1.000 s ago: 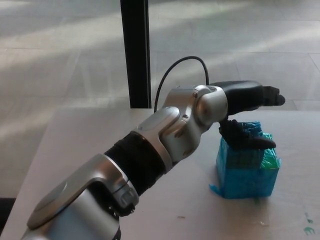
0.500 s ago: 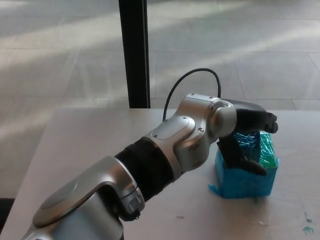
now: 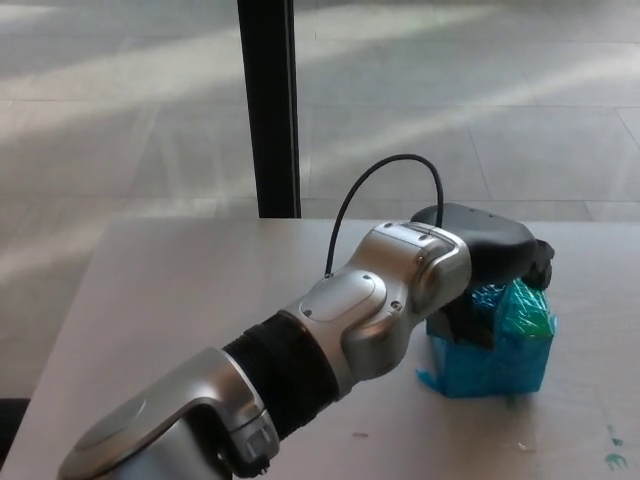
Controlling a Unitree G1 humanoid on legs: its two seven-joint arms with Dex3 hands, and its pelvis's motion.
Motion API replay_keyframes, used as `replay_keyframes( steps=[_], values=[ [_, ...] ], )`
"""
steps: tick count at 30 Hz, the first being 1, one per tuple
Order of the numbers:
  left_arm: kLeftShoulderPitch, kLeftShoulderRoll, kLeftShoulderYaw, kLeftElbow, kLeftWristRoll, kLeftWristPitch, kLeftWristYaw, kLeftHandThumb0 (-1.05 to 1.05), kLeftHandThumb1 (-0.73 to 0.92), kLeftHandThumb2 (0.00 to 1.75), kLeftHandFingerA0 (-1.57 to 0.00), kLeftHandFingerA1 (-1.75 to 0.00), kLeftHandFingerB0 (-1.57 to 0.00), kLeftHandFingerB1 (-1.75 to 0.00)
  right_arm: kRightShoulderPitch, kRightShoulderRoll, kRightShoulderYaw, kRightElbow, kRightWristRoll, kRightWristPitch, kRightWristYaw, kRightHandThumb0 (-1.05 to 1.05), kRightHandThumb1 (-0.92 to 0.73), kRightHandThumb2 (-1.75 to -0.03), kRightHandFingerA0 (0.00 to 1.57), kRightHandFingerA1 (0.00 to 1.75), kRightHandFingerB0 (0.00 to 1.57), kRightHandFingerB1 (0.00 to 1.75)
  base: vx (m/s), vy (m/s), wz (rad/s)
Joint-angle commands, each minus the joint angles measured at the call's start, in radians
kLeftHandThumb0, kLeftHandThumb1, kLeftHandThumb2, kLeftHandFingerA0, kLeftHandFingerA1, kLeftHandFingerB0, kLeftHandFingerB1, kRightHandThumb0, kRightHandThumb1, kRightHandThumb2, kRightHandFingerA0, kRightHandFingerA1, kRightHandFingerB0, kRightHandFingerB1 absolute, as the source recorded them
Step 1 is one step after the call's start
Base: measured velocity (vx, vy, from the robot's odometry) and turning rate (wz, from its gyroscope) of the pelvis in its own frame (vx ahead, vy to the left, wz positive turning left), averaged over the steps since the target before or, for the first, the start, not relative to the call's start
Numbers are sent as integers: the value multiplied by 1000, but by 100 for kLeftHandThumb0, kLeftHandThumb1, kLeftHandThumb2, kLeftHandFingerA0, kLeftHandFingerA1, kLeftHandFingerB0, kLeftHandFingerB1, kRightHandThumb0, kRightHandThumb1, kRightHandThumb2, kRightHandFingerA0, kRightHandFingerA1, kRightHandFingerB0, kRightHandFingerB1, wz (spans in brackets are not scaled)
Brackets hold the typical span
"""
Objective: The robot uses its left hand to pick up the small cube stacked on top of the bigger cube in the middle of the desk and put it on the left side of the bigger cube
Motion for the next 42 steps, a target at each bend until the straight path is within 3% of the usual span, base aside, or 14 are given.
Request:
replay_keyframes(
  steps=[1,10,16,18,21,23,28,29,30,33,36,39,40,42],
  values=[
    [119,8,-10,113,44,-214,238,-22,68,63,-71,-101,-72,-79,-32,-10,-8,5,0,-6,-41,-56,-32,-102,83,96,69,79,0,0,0],
    [125,34,16,150,58,-336,362,-21,65,64,-79,-116,-70,-86,-27,-7,-15,20,7,-34,-54,-51,-35,-103,86,99,76,75,0,0,0],
    [109,31,12,188,72,-354,364,-22,67,63,-79,-95,-73,-76,-21,-10,-7,12,-2,-40,-65,-51,-35,-105,87,96,74,77,0,0,0],
    [111,30,18,196,71,-365,374,-23,65,62,-79,-119,-74,-85,-23,-11,-7,14,-2,-44,-64,-56,-34,-104,89,95,74,79,0,0,0],
    [103,27,25,211,70,-377,364,-24,66,62,-78,-124,-74,-89,-23,-10,-8,16,0,-46,-65,-57,-38,-98,89,96,76,76,0,0,0],
    [96,28,42,208,64,-367,357,-19,67,66,-78,-152,-75,-117,-24,-9,-9,25,2,-49,-67,-62,-40,-94,91,97,75,77,0,0,0],
    [48,66,78,206,79,-409,389,-15,63,65,-84,-160,-73,-120,-16,-11,-7,25,0,-50,-68,-63,-44,-90,90,96,72,76,0,0,0],
    [40,72,78,211,90,-416,411,-15,63,65,-84,-160,-73,-120,-15,-11,-6,25,-1,-52,-69,-63,-44,-90,90,96,72,76,0,0,0],
    [28,78,87,215,90,-416,415,-17,61,63,-73,-121,-75,-91,-13,-11,-5,24,-1,-54,-67,-63,-44,-90,90,96,71,77,0,0,0],
    [-6,94,125,222,68,-419,383,-15,66,62,-78,-94,-74,-74,-10,-8,-8,26,4,-56,-66,-61,-41,-92,92,96,70,77,0,0,0],
    [-50,135,166,228,64,-454,389,-17,65,66,-82,-136,-82,-105,-4,-9,-4,17,-2,-46,-76,-60,-43,-90,94,95,71,77,0,0,0],
    [-66,155,198,205,56,-442,374,-22,62,57,-79,-102,-80,-76,-3,-11,0,18,-5,-48,-72,-62,-43,-90,92,96,70,78,0,0,0],
    [-74,161,212,204,51,-442,361,-18,62,59,-74,-131,-77,-94,-2,-11,1,16,-6,-45,-73,-64,-44,-89,93,95,70,77,0,0,0],
    [-89,167,233,202,41,-439,339,-14,62,64,-76,-127,-77,-95,-5,-10,4,20,-9,-37,-80,-63,-45,-89,93,95,70,77,0,0,0]
  ],
)
